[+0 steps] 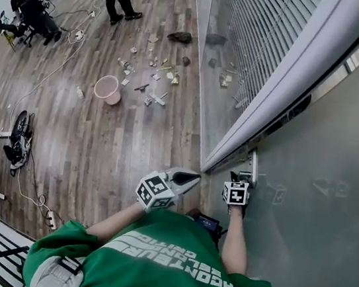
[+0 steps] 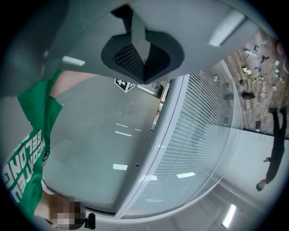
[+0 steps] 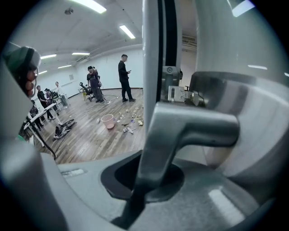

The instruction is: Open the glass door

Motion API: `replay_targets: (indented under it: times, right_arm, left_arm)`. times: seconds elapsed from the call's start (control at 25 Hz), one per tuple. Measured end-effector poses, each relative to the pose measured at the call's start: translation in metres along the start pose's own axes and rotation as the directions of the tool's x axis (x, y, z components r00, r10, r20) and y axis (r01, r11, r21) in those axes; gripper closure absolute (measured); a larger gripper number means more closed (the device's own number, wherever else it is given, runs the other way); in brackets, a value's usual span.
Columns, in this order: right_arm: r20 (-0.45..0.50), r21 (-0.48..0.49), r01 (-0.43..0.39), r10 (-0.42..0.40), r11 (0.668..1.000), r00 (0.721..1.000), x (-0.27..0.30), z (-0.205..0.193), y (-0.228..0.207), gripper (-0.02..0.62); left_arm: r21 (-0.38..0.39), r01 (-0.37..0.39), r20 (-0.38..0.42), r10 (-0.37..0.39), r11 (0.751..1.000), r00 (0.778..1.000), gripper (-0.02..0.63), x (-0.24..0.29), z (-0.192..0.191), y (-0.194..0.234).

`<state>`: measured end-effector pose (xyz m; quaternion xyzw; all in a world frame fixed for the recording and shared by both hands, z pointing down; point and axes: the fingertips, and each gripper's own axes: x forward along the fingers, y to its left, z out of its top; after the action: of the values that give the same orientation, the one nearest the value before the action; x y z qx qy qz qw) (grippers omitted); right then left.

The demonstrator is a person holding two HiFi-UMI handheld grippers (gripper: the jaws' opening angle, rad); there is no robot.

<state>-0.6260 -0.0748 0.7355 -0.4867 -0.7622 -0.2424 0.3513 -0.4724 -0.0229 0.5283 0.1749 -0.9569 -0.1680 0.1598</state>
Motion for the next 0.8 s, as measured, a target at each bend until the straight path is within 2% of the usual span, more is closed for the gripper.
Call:
replay_targets:
  times: [0.4,0.68,0.8]
  right_arm:
    - [-0.001,0.056,0.043,-0.043,0.998,0.999,0.001,-0.009,-0.056,0.603]
    - [-0.02,0.117,0.1,-0.098,0.988,0.995,-0.012,-0.012,-0.115,0.602]
    - [-0.03,0.143,0.12,-0.117,0.982,0.993,-0.015,-0.019,-0.139,0.601]
  left_arm:
    - [0.04,0.059,-0.007,-0.059,0.997,0.998,0.591,0.03,-0.008,-0.023]
    - [0.065,0.094,-0.017,-0.093,0.993,0.995,0.591,0.055,0.014,-0.051]
    - [0.088,0.122,-0.012,-0.121,0.989,0.993,0.591,0.07,0.008,-0.059]
